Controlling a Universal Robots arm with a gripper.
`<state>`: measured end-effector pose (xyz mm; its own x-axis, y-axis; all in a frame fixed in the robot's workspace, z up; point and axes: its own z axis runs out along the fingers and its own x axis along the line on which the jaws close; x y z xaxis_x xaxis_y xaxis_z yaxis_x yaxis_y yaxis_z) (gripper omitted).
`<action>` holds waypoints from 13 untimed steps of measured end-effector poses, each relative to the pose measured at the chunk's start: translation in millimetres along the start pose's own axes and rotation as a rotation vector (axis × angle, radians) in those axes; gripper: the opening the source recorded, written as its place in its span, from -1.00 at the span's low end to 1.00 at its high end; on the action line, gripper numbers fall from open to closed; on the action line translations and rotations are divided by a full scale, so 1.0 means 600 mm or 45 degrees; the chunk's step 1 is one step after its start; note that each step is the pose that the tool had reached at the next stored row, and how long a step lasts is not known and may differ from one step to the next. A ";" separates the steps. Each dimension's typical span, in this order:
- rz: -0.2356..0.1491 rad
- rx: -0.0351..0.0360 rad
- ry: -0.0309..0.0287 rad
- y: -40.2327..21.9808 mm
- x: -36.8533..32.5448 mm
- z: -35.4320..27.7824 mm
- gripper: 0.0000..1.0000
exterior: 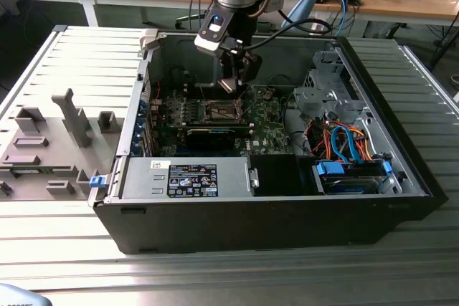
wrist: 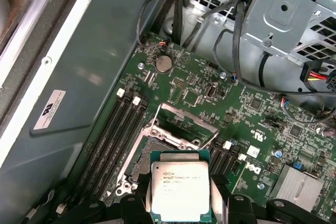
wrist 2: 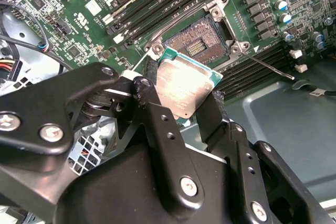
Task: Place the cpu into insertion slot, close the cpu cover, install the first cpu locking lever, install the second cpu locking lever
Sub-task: 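Place the cpu into insertion slot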
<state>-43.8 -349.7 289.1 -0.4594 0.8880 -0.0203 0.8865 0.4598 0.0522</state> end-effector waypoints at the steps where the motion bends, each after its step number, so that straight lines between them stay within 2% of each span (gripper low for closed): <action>1: 0.001 0.0001 -0.0003 0.000 0.000 0.000 0.08; 13: 0.023 0.0028 -0.0059 0.000 0.000 0.001 0.08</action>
<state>-43.8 -349.7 288.2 -0.4433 0.8961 -0.0240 0.8946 0.4439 0.0504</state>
